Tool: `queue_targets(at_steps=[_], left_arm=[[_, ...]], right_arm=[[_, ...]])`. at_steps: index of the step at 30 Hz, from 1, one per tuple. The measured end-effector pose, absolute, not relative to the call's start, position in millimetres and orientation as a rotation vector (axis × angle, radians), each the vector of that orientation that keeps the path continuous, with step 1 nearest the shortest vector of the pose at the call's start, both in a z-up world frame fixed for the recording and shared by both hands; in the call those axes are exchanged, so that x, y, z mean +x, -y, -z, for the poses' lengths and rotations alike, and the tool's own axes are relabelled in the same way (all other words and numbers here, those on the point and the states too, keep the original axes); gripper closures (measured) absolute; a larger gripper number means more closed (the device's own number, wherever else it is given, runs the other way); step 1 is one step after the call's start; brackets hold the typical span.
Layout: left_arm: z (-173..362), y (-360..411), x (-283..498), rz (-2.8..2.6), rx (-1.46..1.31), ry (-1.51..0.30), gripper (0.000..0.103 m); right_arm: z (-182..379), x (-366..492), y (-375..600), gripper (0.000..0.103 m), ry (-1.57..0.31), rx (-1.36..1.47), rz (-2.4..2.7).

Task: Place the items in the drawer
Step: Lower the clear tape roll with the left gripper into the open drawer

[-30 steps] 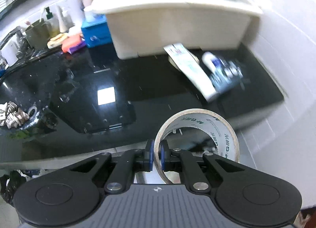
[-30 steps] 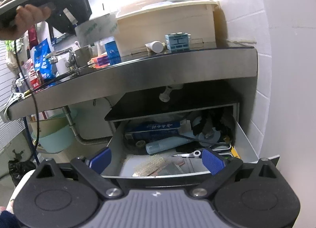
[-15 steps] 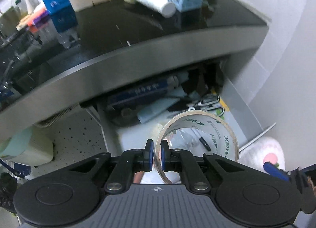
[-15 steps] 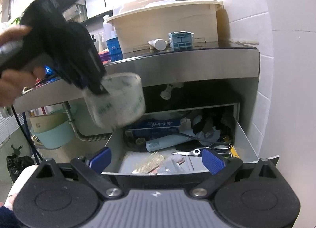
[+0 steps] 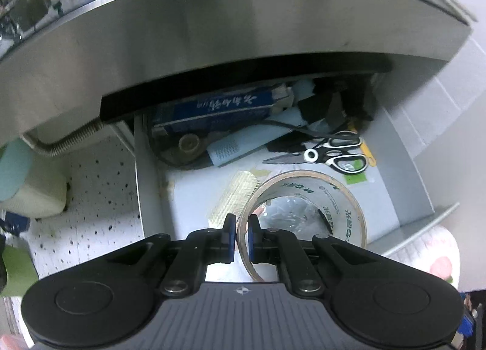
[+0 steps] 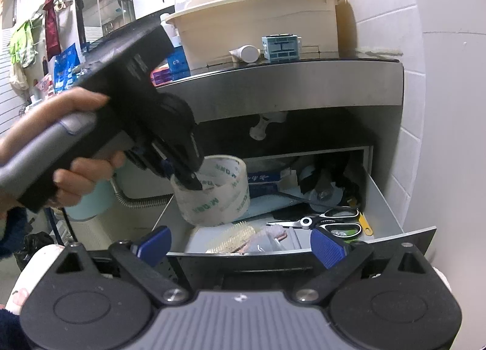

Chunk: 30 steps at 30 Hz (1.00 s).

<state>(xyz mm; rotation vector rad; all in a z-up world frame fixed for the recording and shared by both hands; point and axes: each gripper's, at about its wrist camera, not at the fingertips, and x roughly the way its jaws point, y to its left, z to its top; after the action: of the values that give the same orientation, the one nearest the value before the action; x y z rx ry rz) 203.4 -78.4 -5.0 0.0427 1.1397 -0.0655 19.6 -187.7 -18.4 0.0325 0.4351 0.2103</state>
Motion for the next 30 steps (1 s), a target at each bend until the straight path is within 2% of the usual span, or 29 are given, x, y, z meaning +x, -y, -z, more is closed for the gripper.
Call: queue_targets(at_steps=[13, 30], left_arm=[[59, 83, 232, 0.068, 0.044, -1.178, 0.095], [123, 77, 272, 0.047, 0.012, -1.337, 0.095]], right_arm=[[22, 23, 183, 0.004, -0.451, 0.037, -0.227], [26, 26, 190, 0.004, -0.460, 0.062, -0.219]])
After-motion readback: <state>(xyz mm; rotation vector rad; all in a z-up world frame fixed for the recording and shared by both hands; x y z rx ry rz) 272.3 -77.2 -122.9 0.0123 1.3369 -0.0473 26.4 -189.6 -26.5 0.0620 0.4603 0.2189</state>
